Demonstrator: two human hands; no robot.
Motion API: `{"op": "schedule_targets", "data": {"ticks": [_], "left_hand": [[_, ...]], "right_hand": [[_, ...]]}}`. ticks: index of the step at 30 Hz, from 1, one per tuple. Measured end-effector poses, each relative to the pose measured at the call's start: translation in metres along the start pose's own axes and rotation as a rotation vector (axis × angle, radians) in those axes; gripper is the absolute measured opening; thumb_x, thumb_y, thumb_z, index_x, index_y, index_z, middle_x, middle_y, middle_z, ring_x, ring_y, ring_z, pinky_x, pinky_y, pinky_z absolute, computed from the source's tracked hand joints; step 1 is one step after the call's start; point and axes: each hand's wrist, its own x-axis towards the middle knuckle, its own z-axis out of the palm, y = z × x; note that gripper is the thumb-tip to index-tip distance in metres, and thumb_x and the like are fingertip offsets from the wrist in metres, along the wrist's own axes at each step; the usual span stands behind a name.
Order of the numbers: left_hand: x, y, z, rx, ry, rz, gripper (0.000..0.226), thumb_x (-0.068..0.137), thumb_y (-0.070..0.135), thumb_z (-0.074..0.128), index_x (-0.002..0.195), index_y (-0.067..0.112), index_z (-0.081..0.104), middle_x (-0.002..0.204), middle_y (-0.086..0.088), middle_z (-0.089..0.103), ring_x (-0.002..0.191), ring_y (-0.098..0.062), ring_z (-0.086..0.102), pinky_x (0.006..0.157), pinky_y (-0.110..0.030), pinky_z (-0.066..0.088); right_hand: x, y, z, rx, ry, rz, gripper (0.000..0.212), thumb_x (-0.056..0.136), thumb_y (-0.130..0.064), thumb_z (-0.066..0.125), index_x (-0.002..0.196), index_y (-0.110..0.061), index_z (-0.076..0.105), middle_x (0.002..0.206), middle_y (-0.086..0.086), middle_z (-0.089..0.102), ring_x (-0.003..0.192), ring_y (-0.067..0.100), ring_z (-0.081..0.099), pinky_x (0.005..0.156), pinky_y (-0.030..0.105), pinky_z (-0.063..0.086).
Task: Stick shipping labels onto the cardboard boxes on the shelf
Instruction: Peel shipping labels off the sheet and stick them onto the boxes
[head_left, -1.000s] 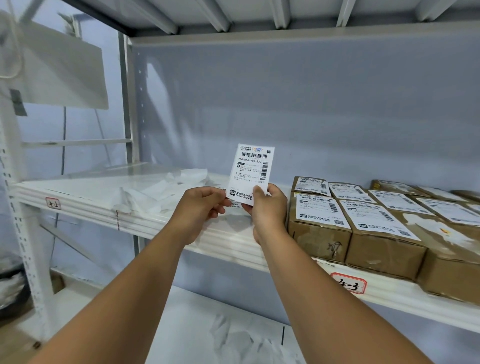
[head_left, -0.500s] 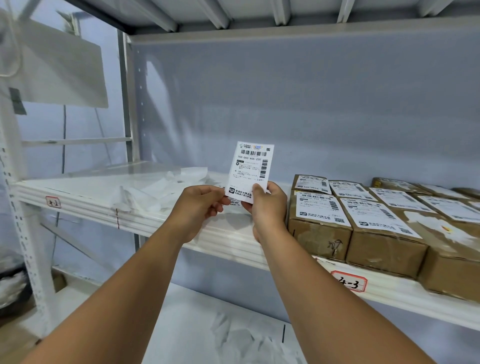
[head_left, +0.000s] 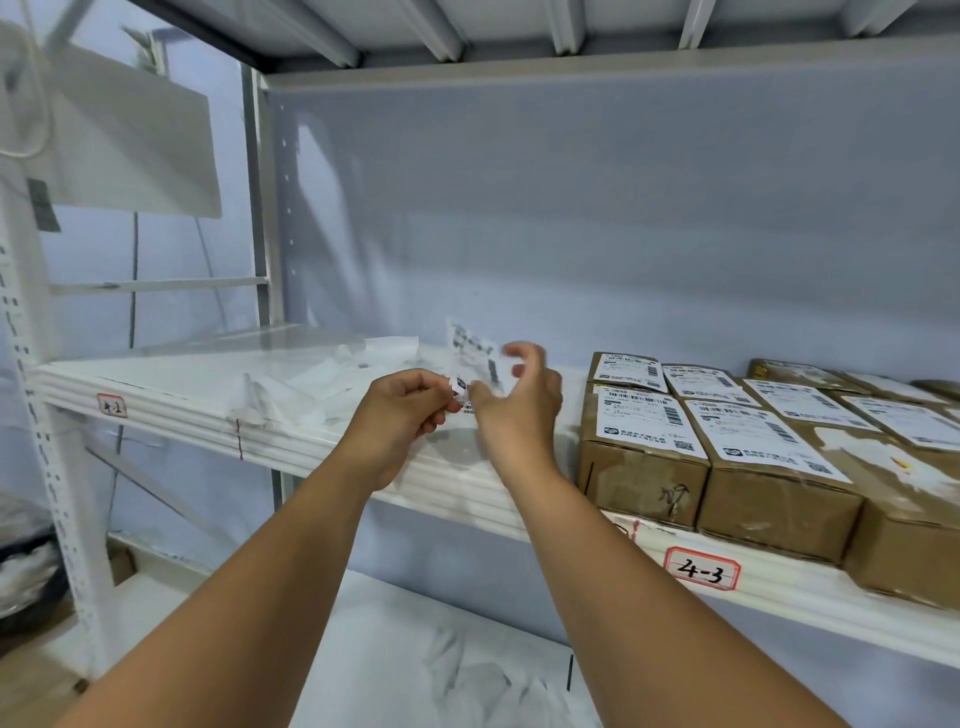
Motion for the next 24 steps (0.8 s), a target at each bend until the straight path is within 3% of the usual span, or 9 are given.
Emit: {"op": "schedule_targets", "data": {"ticks": [2, 4, 9, 14, 18, 22, 24], "left_hand": [[0.000, -0.001, 0.000, 0.013, 0.018, 0.014, 0.019, 0.088, -0.002, 0.053, 0.073, 0.008, 0.061, 0.059, 0.001, 0.060, 0.049, -0.007, 0.045, 0.051, -0.015, 0.039], [-0.001, -0.002, -0.001, 0.038, 0.030, 0.024, 0.020, 0.086, -0.003, 0.051, 0.072, 0.008, 0.059, 0.058, 0.002, 0.058, 0.048, -0.007, 0.041, 0.054, -0.018, 0.037], [-0.001, -0.001, -0.002, 0.124, 0.016, 0.050, 0.014, 0.087, 0.002, 0.053, 0.077, 0.008, 0.061, 0.065, 0.000, 0.057, 0.050, -0.006, 0.041, 0.057, -0.020, 0.037], [-0.001, -0.001, -0.002, 0.106, -0.018, 0.031, 0.013, 0.090, 0.004, 0.052, 0.080, 0.009, 0.059, 0.068, 0.000, 0.060, 0.055, -0.011, 0.041, 0.055, -0.019, 0.036], [0.000, 0.003, 0.000, -0.050, 0.005, -0.036, 0.020, 0.094, 0.004, 0.042, 0.076, 0.012, 0.046, 0.075, -0.005, 0.059, 0.051, -0.010, 0.053, 0.053, -0.018, 0.039], [0.000, 0.005, -0.001, -0.269, 0.146, -0.080, 0.022, 0.096, 0.004, 0.030, 0.077, 0.011, 0.038, 0.072, -0.006, 0.047, 0.052, -0.016, 0.066, 0.047, -0.018, 0.048], [0.001, 0.005, -0.003, -0.432, 0.221, -0.095, 0.025, 0.096, 0.002, 0.027, 0.074, 0.012, 0.036, 0.067, -0.006, 0.043, 0.062, -0.023, 0.071, 0.054, -0.020, 0.055]], "right_hand": [[-0.004, -0.002, 0.003, -0.068, -0.139, -0.058, 0.012, 0.084, -0.019, 0.059, 0.088, -0.030, 0.062, 0.103, -0.006, 0.061, 0.112, 0.017, 0.046, 0.094, 0.030, 0.040], [-0.005, -0.003, 0.002, -0.032, -0.233, -0.019, 0.011, 0.083, -0.026, 0.059, 0.074, -0.031, 0.065, 0.085, -0.012, 0.069, 0.098, 0.011, 0.060, 0.091, 0.035, 0.048], [-0.004, -0.004, -0.003, 0.073, -0.309, -0.001, 0.012, 0.085, -0.023, 0.062, 0.076, -0.025, 0.070, 0.072, -0.011, 0.070, 0.077, 0.002, 0.064, 0.073, 0.021, 0.048], [0.001, 0.000, -0.003, 0.050, -0.186, 0.042, 0.024, 0.089, -0.020, 0.057, 0.066, -0.024, 0.065, 0.069, -0.011, 0.064, 0.074, 0.011, 0.059, 0.065, 0.022, 0.043], [0.007, 0.004, -0.002, 0.115, -0.027, 0.125, 0.018, 0.093, -0.017, 0.052, 0.081, -0.016, 0.065, 0.074, -0.005, 0.062, 0.073, 0.015, 0.057, 0.064, 0.024, 0.041], [0.011, 0.008, -0.002, 0.159, 0.135, 0.182, 0.018, 0.096, -0.015, 0.045, 0.084, -0.015, 0.059, 0.074, -0.004, 0.057, 0.072, 0.017, 0.053, 0.069, 0.026, 0.042], [0.012, 0.008, -0.002, 0.239, 0.179, 0.237, 0.022, 0.097, -0.013, 0.041, 0.078, -0.017, 0.053, 0.074, 0.001, 0.058, 0.067, 0.020, 0.054, 0.065, 0.031, 0.046]]}}
